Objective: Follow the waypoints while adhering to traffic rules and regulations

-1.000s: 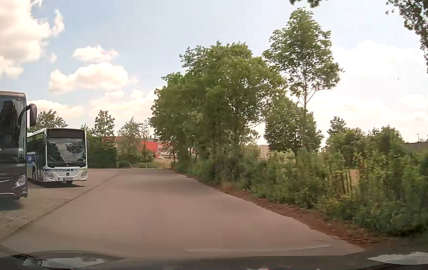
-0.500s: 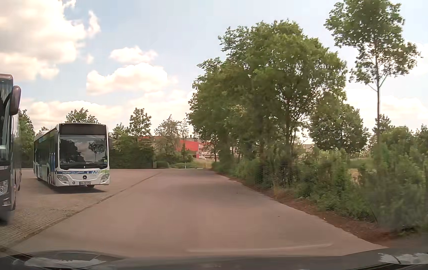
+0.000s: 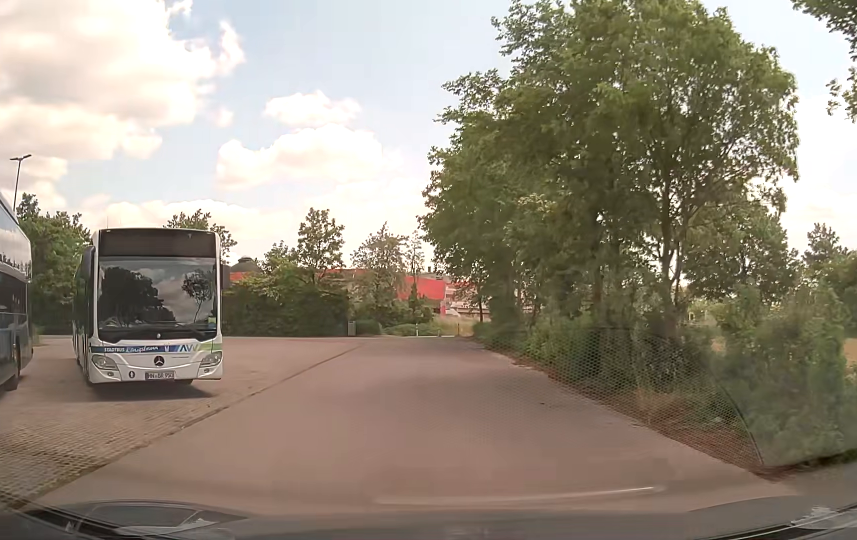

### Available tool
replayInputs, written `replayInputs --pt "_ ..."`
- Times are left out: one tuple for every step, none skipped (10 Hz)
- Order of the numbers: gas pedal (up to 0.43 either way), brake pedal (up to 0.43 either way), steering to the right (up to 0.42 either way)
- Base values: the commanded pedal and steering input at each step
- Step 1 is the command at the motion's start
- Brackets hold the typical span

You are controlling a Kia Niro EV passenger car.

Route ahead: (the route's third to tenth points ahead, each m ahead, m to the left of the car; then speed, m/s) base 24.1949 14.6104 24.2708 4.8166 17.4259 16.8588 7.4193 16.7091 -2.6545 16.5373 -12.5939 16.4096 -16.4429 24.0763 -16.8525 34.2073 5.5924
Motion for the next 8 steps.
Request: replayInputs --pt "0.13 0.012 -0.056" --pt "0.118 0.012 -0.051" --pt "0.118 0.012 -0.038" --pt "0.118 0.012 -0.027" --pt "0.11 0.012 -0.021" --pt "0.098 0.012 -0.016" --pt "0.067 0.012 -0.015" --pt "0.047 0.012 -0.023"
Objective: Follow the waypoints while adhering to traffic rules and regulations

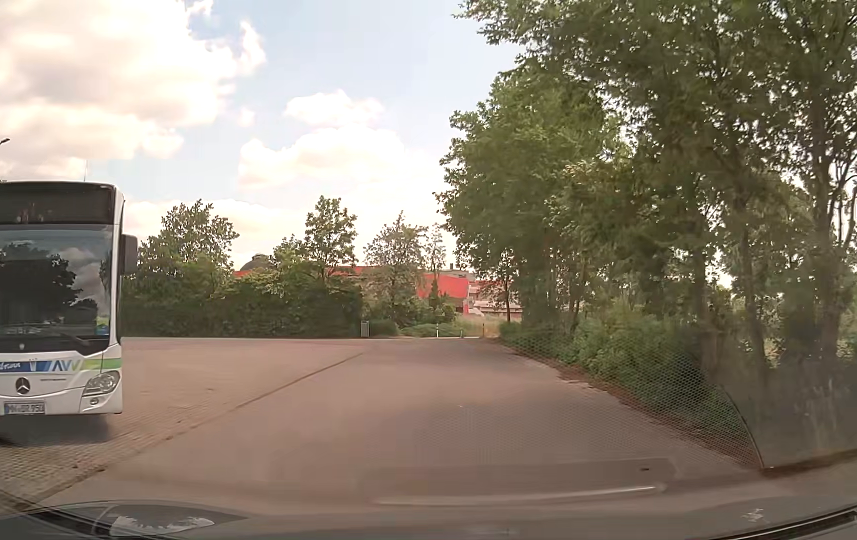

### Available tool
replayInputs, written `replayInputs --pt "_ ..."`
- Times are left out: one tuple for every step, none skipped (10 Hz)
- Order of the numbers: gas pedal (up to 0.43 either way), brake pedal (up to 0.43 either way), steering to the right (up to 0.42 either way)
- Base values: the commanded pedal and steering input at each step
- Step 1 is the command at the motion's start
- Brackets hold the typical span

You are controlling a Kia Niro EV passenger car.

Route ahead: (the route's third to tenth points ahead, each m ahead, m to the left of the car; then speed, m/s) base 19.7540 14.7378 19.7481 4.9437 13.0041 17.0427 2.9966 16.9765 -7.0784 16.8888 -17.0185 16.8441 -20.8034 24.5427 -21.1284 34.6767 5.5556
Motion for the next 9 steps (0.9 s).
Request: replayInputs --pt "0.047 0.012 -0.043" --pt "0.039 0.012 -0.059" --pt "0.039 0.012 -0.08" --pt "0.039 0.006 -0.1" --pt "0.039 0.012 -0.115" --pt "0.028 0.012 -0.135" --pt "0.028 0.012 -0.156" --pt "0.028 0.006 -0.181" --pt "0.028 0.012 -0.208"
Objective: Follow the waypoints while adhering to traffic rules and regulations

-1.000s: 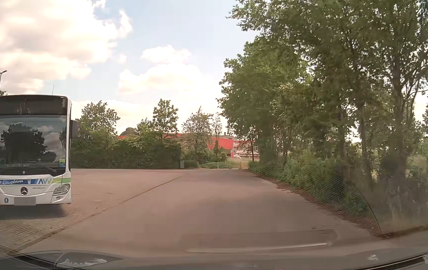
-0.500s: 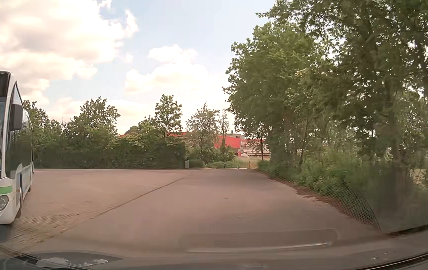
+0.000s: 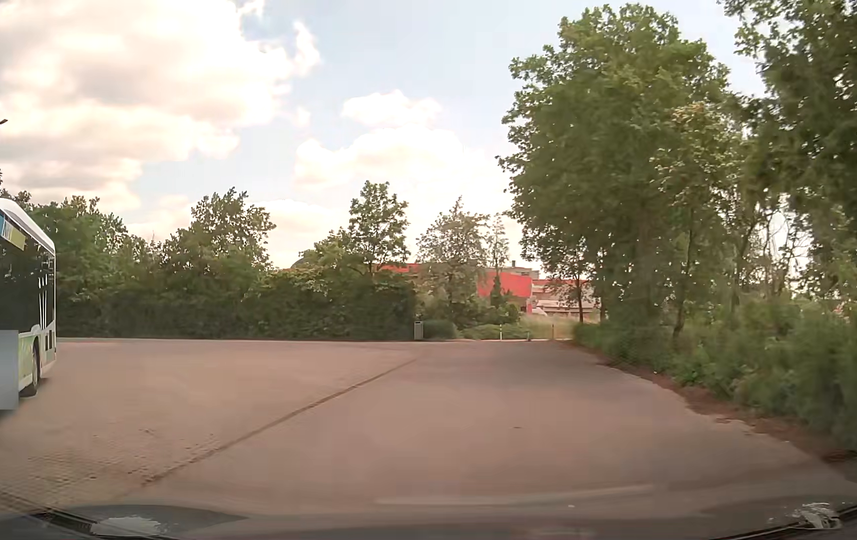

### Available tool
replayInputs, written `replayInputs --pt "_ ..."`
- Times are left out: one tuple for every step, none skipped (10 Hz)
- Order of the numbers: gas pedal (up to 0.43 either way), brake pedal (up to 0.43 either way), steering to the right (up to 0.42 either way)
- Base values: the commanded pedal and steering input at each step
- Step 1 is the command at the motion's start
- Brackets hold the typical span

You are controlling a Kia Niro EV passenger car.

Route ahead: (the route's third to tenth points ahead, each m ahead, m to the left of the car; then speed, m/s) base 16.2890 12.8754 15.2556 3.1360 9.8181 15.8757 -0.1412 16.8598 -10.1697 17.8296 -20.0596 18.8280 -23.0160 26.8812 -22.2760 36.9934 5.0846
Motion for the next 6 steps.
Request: replayInputs --pt "0.028 0.012 -0.226" --pt "0.028 0.012 -0.242" --pt "0.028 0.012 -0.256" --pt "0.02 0.012 -0.266" --pt "0.02 0.006 -0.268" --pt "0.008 0.012 -0.268"
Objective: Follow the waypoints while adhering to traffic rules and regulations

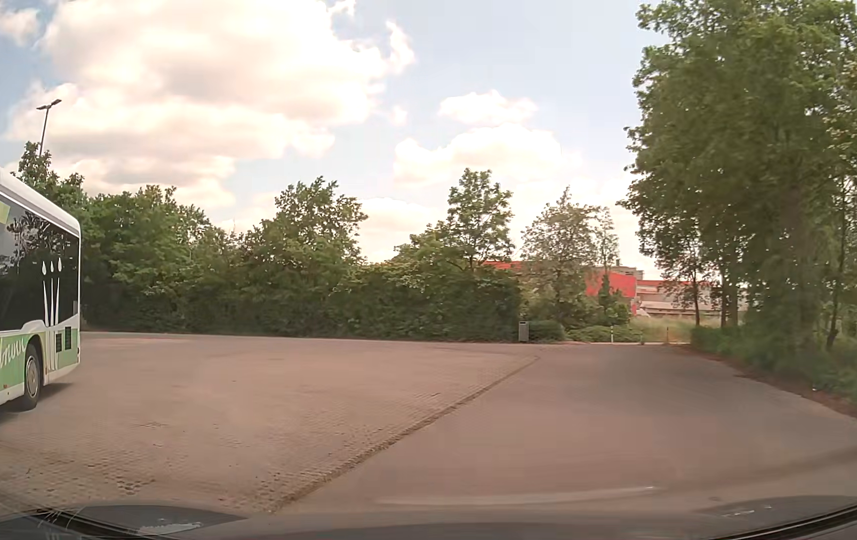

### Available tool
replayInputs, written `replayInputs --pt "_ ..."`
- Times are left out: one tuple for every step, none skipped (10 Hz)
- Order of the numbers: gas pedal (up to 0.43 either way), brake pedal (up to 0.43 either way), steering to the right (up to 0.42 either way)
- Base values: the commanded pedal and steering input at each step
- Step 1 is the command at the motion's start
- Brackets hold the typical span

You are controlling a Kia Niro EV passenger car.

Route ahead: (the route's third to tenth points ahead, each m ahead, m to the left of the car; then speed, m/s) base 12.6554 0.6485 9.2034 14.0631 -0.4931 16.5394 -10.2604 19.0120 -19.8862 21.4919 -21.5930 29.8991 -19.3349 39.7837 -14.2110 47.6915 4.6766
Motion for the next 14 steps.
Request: replayInputs --pt "0.0 0.012 -0.269" --pt "0.0 0.012 -0.268" --pt "0.0 0.012 -0.268" --pt "0.0 0.006 -0.267" --pt "0.0 0.012 -0.265" --pt "0.0 0.012 -0.263" --pt "0.0 0.012 -0.26" --pt "0.0 0.012 -0.259" --pt "0.0 0.012 -0.257" --pt "0.0 0.012 -0.255" --pt "0.0 0.012 -0.247" --pt "0.0 0.012 -0.235" --pt "0.0 0.012 -0.211" --pt "0.0 0.037 -0.186"
